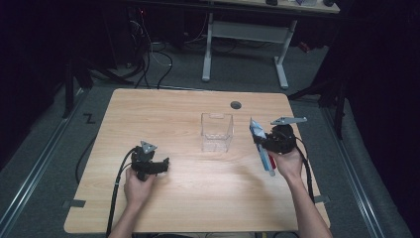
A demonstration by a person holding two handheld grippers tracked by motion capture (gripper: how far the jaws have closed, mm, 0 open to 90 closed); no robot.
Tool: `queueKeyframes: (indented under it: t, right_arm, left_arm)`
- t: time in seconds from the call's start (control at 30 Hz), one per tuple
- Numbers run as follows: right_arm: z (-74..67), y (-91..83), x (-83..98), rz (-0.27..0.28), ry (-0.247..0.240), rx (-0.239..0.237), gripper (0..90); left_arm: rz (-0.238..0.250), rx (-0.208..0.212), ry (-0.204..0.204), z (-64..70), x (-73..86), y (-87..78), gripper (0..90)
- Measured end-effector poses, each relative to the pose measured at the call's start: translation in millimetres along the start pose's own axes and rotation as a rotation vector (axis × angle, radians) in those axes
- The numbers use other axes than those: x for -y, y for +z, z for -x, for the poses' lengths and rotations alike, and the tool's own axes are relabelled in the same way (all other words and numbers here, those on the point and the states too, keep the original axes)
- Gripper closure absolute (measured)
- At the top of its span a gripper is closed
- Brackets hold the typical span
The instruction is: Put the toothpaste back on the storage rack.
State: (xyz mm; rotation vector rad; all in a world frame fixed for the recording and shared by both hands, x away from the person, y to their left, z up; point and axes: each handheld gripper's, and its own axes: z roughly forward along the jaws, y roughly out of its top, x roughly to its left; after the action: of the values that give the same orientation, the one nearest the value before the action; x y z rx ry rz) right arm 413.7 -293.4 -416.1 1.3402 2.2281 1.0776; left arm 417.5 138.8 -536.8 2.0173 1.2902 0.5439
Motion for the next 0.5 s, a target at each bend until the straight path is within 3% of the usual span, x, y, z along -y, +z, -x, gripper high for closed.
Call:
queueKeyframes:
  t: [0.5]
  right_arm:
    - [-22.6,-14.6,-20.4,0.097,-0.042,-0.059,70.1]
  left_arm:
    - [0.000,0.001,0.000,-0.1,0.0,-0.1,15.7]
